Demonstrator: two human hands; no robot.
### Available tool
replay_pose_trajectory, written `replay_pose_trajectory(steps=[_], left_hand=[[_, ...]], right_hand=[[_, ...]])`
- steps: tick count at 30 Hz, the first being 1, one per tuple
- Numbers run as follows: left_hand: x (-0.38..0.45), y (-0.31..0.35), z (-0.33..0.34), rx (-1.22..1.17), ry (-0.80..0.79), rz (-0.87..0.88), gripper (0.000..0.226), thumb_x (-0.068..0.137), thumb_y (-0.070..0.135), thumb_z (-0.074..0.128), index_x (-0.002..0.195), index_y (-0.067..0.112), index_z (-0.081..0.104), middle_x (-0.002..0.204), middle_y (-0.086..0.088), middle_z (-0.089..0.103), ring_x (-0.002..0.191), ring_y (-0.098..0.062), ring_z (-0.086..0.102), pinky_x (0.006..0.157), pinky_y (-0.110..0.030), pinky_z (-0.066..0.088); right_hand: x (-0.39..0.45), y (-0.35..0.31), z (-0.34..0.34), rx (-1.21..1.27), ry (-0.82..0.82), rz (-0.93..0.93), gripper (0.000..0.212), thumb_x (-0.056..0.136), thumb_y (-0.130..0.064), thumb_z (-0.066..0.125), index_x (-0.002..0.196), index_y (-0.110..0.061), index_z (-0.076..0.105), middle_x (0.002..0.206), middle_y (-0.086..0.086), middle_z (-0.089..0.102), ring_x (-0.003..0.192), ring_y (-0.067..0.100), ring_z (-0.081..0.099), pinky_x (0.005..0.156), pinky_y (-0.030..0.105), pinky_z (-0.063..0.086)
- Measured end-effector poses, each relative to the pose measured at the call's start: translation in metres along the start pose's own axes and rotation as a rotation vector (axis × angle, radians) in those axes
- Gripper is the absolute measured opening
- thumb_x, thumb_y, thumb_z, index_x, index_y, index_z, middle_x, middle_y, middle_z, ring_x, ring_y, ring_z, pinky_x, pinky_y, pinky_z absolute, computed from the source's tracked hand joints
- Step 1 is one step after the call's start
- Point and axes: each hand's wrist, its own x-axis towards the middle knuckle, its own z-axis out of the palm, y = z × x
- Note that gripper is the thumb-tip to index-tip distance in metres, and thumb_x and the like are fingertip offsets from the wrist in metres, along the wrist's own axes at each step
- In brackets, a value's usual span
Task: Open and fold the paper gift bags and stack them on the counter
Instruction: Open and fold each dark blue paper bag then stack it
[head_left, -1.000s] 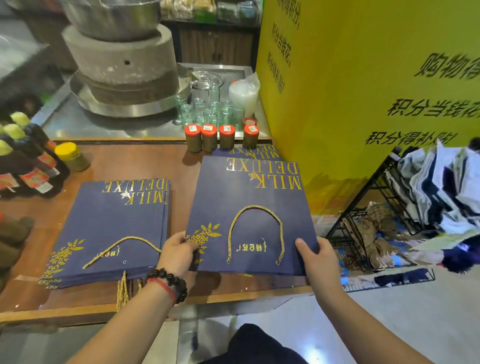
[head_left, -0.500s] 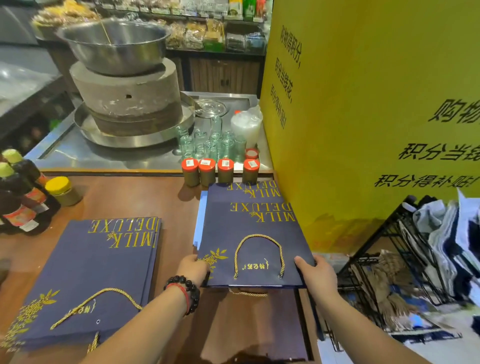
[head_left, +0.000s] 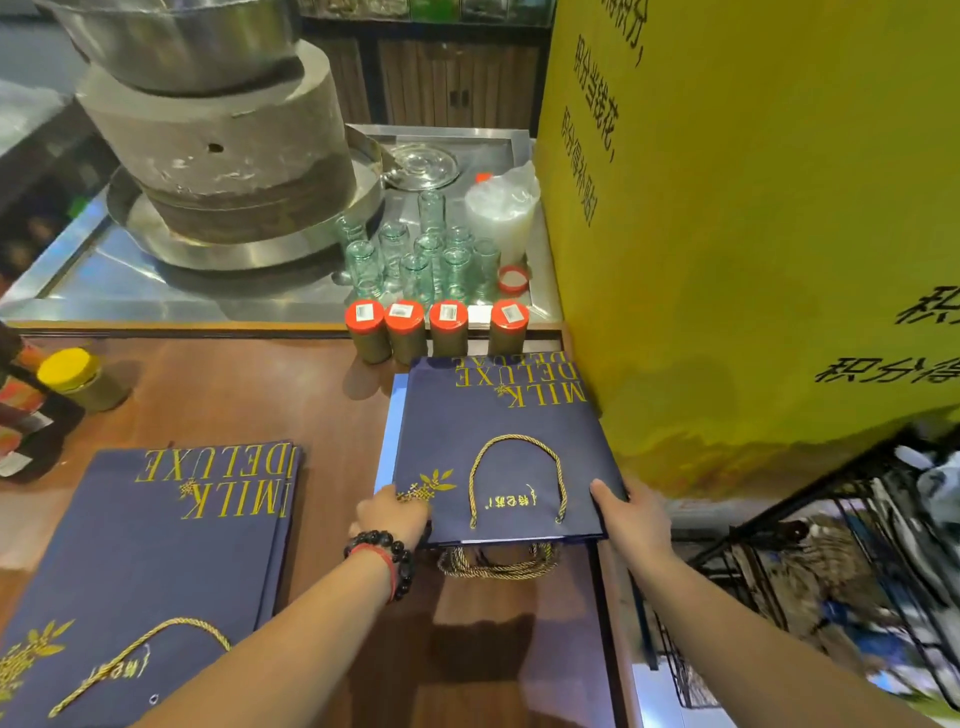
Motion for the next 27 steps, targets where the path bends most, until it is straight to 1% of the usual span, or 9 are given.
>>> replay_pose_trajectory(steps=[4,6,10,12,15,18,20,23,27], left_hand=[[0.005,0.017,0.004,0.152,0.01,0.02,0.034,0.063,0.031,0.055,0.095,0.021,0.06,0.111,-0.011,0.054,0.1,-0.037,0.048,0.086,-0.036,0.045],[0.013,0.02,0.007,0.194,0.012,0.018,0.025,0.075,0.026,0.056,0.099,0.018,0.059,0.116,-0.014,0.051,0.104,-0.038,0.045,0.086,-0.035,0.041],[0.018,0.019,0.009,0.25,0.016,0.069,0.034,0.081,0.029,0.057,0.112,0.015,0.056,0.12,-0.015,0.049,0.109,-0.04,0.046,0.09,-0.037,0.041],[0.017,0.018,0.007,0.242,0.017,0.119,0.03,0.081,0.028,0.058,0.108,0.015,0.052,0.117,-0.016,0.049,0.106,-0.04,0.046,0.083,-0.036,0.038],[0.011,0.013,0.003,0.236,0.019,0.203,0.023,0.08,0.027,0.058,0.098,0.017,0.046,0.113,-0.015,0.049,0.102,-0.038,0.046,0.076,-0.034,0.034],[0.002,0.005,-0.004,0.246,-0.002,0.282,0.021,0.085,0.032,0.055,0.101,0.021,0.046,0.113,-0.014,0.047,0.103,-0.038,0.044,0.08,-0.035,0.035],[-0.003,0.0,-0.011,0.259,-0.013,0.329,0.028,0.089,0.033,0.053,0.114,0.022,0.05,0.118,-0.014,0.044,0.109,-0.038,0.043,0.087,-0.037,0.036],[-0.011,-0.012,-0.026,0.313,-0.05,0.389,0.041,0.092,0.033,0.051,0.13,0.02,0.047,0.129,-0.014,0.042,0.119,-0.037,0.039,0.097,-0.036,0.034],[-0.007,-0.047,-0.058,0.394,-0.072,0.425,0.042,0.093,0.032,0.048,0.134,0.02,0.045,0.136,-0.01,0.04,0.126,-0.034,0.035,0.1,-0.036,0.034]], right_hand=[[0.017,0.001,0.009,-0.008,-0.026,0.013,0.034,0.089,-0.039,0.061,0.118,-0.022,0.066,0.112,0.011,0.066,0.109,0.032,0.058,0.09,0.039,0.046],[0.021,0.001,0.012,-0.012,-0.038,0.01,0.033,0.09,-0.036,0.062,0.118,-0.018,0.066,0.114,0.012,0.067,0.109,0.032,0.059,0.087,0.036,0.045],[0.026,0.0,0.018,-0.011,-0.064,0.015,0.033,0.094,-0.029,0.059,0.122,-0.013,0.063,0.119,0.01,0.067,0.11,0.031,0.06,0.079,0.03,0.038],[0.025,-0.005,0.018,-0.061,-0.062,0.018,0.036,0.094,-0.03,0.058,0.124,-0.011,0.061,0.12,0.013,0.066,0.111,0.034,0.058,0.08,0.031,0.039],[0.02,-0.011,0.018,-0.283,0.004,-0.005,0.048,0.09,-0.038,0.059,0.128,-0.009,0.054,0.122,0.019,0.058,0.114,0.038,0.053,0.092,0.042,0.045],[0.001,-0.019,0.017,-0.452,0.098,-0.143,0.051,0.088,-0.037,0.06,0.133,-0.014,0.052,0.126,0.015,0.054,0.117,0.037,0.05,0.099,0.045,0.042],[-0.015,-0.026,0.02,-0.515,0.113,-0.239,0.045,0.088,-0.034,0.058,0.131,-0.02,0.056,0.125,0.01,0.055,0.116,0.034,0.05,0.099,0.046,0.042],[-0.048,-0.036,0.034,-0.631,0.135,-0.366,0.034,0.088,-0.031,0.057,0.121,-0.023,0.064,0.117,0.005,0.063,0.109,0.031,0.056,0.09,0.043,0.045],[-0.101,-0.05,0.079,-0.728,0.171,-0.543,0.024,0.08,-0.031,0.061,0.101,-0.024,0.07,0.096,0.0,0.068,0.09,0.029,0.063,0.074,0.039,0.044]])
